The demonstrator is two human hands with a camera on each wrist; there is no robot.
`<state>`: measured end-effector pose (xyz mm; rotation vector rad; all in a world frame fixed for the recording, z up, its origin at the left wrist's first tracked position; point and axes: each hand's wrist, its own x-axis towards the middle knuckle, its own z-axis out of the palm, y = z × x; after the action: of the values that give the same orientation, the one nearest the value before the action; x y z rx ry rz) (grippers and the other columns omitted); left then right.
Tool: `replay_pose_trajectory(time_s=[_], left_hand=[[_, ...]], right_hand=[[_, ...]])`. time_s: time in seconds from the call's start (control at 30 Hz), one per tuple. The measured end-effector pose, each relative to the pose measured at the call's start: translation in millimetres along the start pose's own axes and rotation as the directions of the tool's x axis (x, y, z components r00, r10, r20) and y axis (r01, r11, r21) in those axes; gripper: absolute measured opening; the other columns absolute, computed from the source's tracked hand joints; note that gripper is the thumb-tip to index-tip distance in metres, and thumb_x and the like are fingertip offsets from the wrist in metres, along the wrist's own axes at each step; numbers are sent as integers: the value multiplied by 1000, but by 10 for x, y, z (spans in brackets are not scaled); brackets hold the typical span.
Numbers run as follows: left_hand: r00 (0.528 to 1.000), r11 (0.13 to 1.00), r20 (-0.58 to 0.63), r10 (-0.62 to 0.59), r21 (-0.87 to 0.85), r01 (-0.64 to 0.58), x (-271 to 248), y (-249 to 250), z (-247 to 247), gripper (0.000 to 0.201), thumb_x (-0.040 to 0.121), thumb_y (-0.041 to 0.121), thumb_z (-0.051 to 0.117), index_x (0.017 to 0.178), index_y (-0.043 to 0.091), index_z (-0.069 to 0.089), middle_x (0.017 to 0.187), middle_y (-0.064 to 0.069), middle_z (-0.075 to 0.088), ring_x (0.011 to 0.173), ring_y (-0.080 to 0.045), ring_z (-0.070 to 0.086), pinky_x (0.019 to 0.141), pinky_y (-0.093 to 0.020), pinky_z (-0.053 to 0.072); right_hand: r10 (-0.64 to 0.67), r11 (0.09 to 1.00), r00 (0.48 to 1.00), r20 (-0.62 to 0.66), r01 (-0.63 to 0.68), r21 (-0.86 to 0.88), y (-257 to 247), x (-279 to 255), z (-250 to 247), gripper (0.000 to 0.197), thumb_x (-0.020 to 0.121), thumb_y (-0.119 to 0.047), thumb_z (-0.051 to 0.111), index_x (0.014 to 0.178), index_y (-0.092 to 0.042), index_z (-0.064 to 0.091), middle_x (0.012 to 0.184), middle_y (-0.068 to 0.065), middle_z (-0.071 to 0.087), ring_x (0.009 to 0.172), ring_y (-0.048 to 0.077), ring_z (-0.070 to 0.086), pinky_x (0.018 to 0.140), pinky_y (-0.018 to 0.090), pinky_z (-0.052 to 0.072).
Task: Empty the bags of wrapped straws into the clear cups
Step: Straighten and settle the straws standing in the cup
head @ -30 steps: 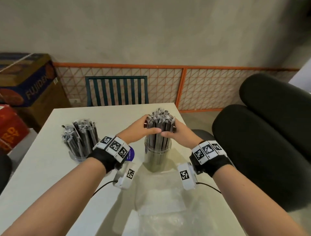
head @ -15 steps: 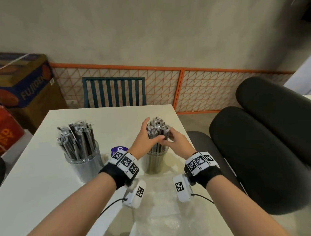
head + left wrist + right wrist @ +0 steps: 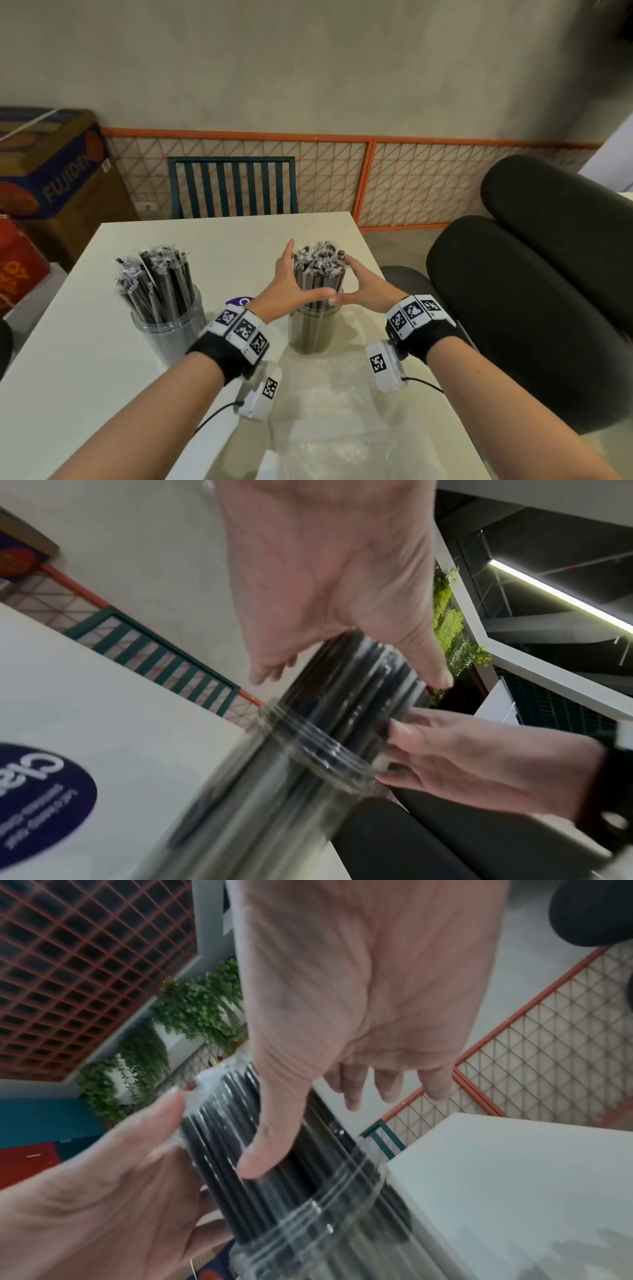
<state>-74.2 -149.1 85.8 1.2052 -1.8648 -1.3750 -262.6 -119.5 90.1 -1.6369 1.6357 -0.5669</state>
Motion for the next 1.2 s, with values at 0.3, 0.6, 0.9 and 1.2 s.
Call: replay_pose_trajectory(time_s=[0.3, 0.6, 0.9, 1.2], left_hand=[[995, 991, -26, 100, -92, -102, 127, 178, -134, 69, 83, 8, 66, 141, 17, 29, 126, 0, 52, 118, -14, 52, 99, -26, 43], [991, 995, 123, -55, -77, 65, -27, 57, -188, 107, 78, 30, 73, 149, 31, -7, 157, -1, 14, 143, -18, 19, 114, -36, 20], [981, 990, -169, 96, -87, -112, 67, 65, 60, 72, 80, 17, 71, 138, 17, 29, 130, -2, 52, 120, -16, 51, 94, -25, 41], [994, 996, -74, 75, -44, -78, 25, 25, -128, 99, 72, 29, 77, 147, 25, 13, 147, -2, 31, 133, -17, 34, 102, -27, 31]], right_hand=[[-139, 985, 973, -183, 154, 75, -191, 163, -39, 87, 67, -25, 83, 140, -18, 35, 136, 4, 47, 126, 16, 44, 109, 38, 37], [37, 999, 977, 209, -35, -13, 157, 141, -86, 130, 53, -44, 83, 151, -28, -1, 160, -5, 7, 147, 16, 12, 120, 45, 17], [-84, 990, 989, -123, 97, 101, -28, 224, 20, 81, 71, -22, 79, 141, -22, 37, 132, 3, 58, 123, 20, 52, 107, 46, 40], [-110, 981, 994, 4, 108, 162, 93, 99, 42, 104, 67, -20, 83, 148, -18, 19, 154, -2, 26, 142, 12, 24, 119, 32, 19]])
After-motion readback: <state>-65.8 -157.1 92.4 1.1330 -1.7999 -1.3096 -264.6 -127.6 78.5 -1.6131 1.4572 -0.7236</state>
